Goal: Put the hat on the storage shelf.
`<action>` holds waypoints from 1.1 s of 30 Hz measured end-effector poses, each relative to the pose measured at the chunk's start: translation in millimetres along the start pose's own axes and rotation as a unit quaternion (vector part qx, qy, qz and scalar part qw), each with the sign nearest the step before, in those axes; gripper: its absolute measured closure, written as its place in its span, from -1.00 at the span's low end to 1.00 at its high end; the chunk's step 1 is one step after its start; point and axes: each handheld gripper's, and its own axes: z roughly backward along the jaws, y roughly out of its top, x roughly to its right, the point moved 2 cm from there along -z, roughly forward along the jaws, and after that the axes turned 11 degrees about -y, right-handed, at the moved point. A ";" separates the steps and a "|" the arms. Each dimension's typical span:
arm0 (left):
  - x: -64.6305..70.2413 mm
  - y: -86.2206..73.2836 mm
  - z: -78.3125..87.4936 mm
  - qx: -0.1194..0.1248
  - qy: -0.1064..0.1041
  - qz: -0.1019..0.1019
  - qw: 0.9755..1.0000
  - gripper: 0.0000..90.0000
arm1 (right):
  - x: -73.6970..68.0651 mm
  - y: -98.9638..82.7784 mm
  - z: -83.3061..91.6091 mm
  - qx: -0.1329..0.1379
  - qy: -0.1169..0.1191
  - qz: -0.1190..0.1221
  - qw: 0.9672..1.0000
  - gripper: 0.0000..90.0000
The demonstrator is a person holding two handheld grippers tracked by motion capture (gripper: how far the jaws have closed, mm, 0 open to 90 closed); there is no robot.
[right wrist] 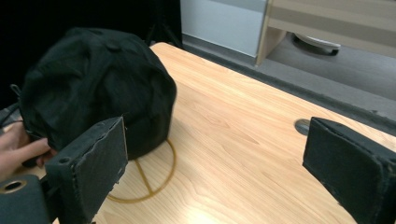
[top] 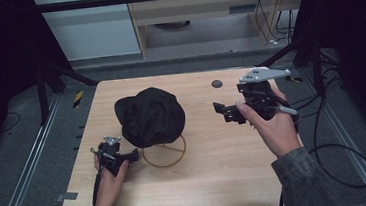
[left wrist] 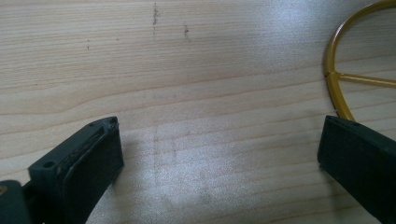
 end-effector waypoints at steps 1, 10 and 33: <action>0.1 0.0 0.0 0.000 0.000 0.000 1.000 -1.00 | 2.7 -2.9 2.3 0.000 -0.005 0.000 1.000 -0.86; 0.2 -0.1 0.1 0.000 0.001 0.000 1.000 -1.00 | 25.5 -38.4 6.0 -0.003 -0.048 0.000 0.999 -0.79; 0.0 -0.3 0.3 0.000 0.000 -0.001 1.000 -1.00 | 5.1 -141.1 -55.2 -0.086 -0.038 0.012 0.995 -0.75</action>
